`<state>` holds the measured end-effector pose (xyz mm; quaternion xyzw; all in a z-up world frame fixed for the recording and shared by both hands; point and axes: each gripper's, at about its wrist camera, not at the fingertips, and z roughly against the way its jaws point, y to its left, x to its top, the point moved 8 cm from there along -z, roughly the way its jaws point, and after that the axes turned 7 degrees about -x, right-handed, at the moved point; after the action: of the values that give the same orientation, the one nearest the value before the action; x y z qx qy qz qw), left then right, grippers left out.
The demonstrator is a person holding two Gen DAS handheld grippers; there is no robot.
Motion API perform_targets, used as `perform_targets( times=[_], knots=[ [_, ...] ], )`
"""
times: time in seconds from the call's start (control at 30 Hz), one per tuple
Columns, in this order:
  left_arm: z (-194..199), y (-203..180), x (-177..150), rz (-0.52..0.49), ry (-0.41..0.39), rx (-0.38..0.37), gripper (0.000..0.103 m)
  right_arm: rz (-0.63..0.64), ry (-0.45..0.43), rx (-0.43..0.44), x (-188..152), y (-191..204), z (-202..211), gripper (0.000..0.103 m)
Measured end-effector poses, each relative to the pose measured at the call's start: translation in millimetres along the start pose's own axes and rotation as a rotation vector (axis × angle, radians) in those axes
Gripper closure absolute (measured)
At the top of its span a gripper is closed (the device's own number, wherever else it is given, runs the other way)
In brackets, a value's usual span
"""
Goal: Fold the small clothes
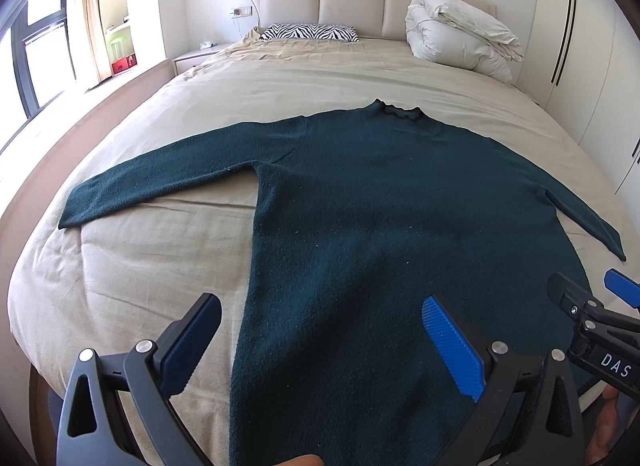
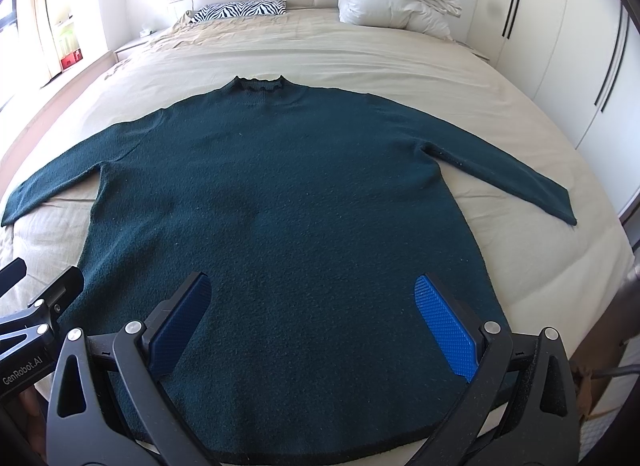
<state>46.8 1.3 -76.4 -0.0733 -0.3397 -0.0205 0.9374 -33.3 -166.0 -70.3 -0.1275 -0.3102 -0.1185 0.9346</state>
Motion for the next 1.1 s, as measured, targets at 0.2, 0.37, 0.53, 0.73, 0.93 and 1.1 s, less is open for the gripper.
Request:
perform_targets(
  times=[0.2,0.37,0.53,0.73,0.93,1.1],
  knots=[
    [-7,6,-3,0.065,0.024,-0.071,0.000,0.008,0.008,0.000,1,4,-4,0.000],
    [-14,24,-3,0.121,0.030,-0.158,0.000,-0.032,0.002,0.086,5,8,-6,0.000],
    [-17,73,20,0.357,-0.006,-0.352,0.000,-0.096,-0.032,0.221,16,17,-2,0.000],
    [-23,150,37,0.473,-0.010,-0.280,0.000,-0.089,-0.105,0.280,39,28,12,0.000],
    [-29,266,42,0.819,-0.162,-0.310,0.000,-0.090,-0.129,0.357,60,44,19,0.000],
    [-41,358,36,1.083,-0.278,-0.296,0.010,-0.112,-0.116,0.410,75,59,17,0.000]
  ],
)
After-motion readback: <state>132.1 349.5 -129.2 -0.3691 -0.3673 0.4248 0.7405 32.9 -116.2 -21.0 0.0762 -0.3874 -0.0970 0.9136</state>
